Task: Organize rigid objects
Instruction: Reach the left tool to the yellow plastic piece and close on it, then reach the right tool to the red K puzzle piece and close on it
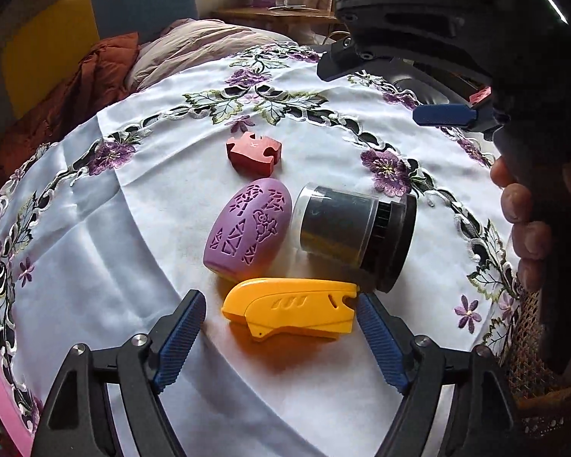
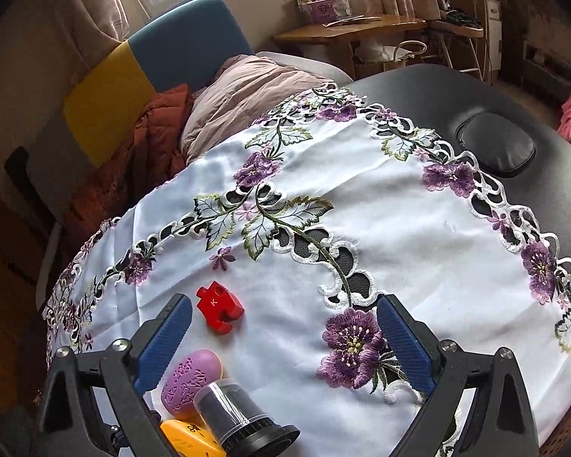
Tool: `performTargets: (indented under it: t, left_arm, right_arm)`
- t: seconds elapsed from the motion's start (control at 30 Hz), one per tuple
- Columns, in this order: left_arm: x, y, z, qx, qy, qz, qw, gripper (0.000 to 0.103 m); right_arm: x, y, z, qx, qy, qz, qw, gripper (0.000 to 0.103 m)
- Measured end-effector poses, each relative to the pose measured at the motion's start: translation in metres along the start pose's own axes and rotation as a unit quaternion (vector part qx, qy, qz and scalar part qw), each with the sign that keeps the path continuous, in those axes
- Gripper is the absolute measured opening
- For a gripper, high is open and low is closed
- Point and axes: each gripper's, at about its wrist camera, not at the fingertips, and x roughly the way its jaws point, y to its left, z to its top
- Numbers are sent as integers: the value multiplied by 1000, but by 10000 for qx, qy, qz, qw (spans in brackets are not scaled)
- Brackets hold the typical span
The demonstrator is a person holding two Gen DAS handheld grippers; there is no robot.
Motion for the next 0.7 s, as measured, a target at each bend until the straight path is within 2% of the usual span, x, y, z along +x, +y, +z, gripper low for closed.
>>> performTargets:
  t: [0.03, 0.1, 0.2, 0.3, 0.47, 0.53, 0.7]
  left_arm:
    - [2, 0, 0, -1, 3, -13, 10000, 80]
    - [5, 2, -2, -113, -5, -102, 9999, 69]
    - [0, 12, -8, -385, -144, -209, 9989, 69]
    - [-12, 25, -19, -733, -307, -159, 9967, 69]
    - [-32, 49, -49, -1232, -453, 439, 9904, 69]
    - [-33, 57, -61, -1356, -489, 495, 9883, 69]
    - [-30, 50, -67, -1084, -566, 800, 9893, 68]
  right_arm:
    - [0, 0, 0, -3, 1, 2, 10000, 98]
    - [1, -1, 0, -8, 2, -37, 10000, 98]
    - [3, -4, 1, 45, 34, -66, 10000, 98]
    - [4, -8, 1, 138, 63, -121, 9998, 98]
    - [9, -14, -1, 284, 197, -153, 9993, 98]
    - [9, -12, -2, 238, 198, -177, 9994, 98]
    - [10, 0, -4, -52, 207, -71, 9997, 97]
